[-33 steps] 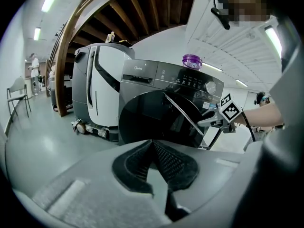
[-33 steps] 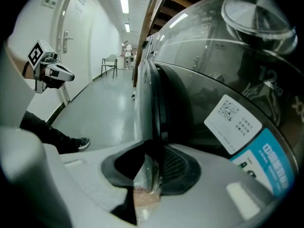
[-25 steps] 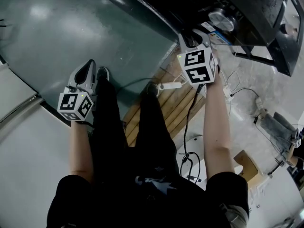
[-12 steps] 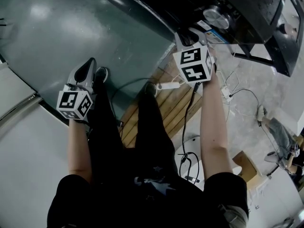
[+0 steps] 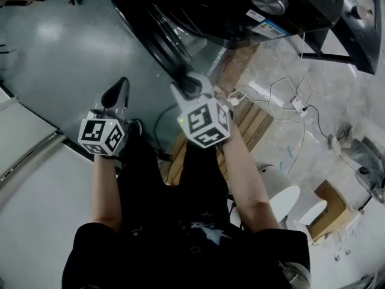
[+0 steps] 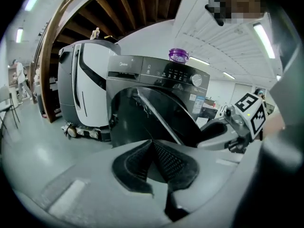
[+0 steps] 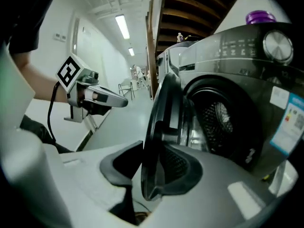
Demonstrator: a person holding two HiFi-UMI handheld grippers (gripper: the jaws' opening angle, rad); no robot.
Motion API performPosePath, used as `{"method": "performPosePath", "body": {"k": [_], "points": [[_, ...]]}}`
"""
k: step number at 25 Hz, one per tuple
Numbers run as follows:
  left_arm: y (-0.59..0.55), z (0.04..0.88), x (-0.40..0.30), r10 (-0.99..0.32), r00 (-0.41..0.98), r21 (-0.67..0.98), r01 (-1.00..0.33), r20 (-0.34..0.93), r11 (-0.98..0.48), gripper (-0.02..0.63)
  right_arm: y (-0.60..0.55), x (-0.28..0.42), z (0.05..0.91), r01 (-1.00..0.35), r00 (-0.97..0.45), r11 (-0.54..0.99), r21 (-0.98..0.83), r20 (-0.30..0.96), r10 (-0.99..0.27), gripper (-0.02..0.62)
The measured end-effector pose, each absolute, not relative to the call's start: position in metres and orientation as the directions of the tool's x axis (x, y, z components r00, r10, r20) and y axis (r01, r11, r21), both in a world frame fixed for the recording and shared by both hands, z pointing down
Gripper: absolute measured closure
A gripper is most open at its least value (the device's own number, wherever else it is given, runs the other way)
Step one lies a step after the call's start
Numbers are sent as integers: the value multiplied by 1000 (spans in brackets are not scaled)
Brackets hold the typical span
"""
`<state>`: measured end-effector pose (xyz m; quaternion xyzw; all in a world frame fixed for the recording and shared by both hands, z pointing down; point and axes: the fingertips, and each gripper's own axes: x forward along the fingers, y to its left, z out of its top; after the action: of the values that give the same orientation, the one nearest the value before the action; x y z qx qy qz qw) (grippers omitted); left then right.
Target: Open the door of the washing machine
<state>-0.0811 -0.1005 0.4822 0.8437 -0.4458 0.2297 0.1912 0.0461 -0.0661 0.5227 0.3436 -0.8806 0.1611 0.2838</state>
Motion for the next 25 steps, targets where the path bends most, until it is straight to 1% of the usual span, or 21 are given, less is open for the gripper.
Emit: {"method": "performPosePath", "body": {"k": [2, 6, 10, 14, 16, 18, 19, 21, 25], "points": [[-91, 476, -111, -686, 469, 95, -856, 557, -508, 595, -46, 2, 519, -708, -612, 695, -128, 602, -513, 472], [-73, 462, -198, -750, 370, 64, -913, 548, -404, 595, -25, -76, 515, -757, -595, 624, -193, 598, -536, 466], [-55, 462, -276, -793, 284, 31, -948, 540, -318, 595, -25, -150, 521, -793, -573, 563, -234, 601, -557, 469], [-19, 462, -345, -825, 177, 6, -979, 537, -205, 595, -31, -224, 524, -792, -586, 548, -268, 586, -560, 469], [2, 461, -379, -834, 134, 11, -988, 535, -151, 595, -34, -258, 524, -788, -589, 552, -271, 590, -552, 488], [22, 462, -411, -838, 93, 17, -995, 538, -99, 595, -37, -286, 527, -803, -561, 546, -239, 611, -558, 530], [30, 463, -427, -839, 73, 22, -997, 539, -73, 595, -41, -296, 530, -818, -535, 534, -214, 623, -570, 582], [43, 465, -456, -843, 45, 44, -999, 537, -26, 595, -53, -315, 537, -835, -506, 516, -193, 638, -580, 591], [48, 472, -516, -848, 27, 76, -997, 530, 16, 595, -74, -364, 538, -825, -516, 535, -184, 632, -578, 591]]}}
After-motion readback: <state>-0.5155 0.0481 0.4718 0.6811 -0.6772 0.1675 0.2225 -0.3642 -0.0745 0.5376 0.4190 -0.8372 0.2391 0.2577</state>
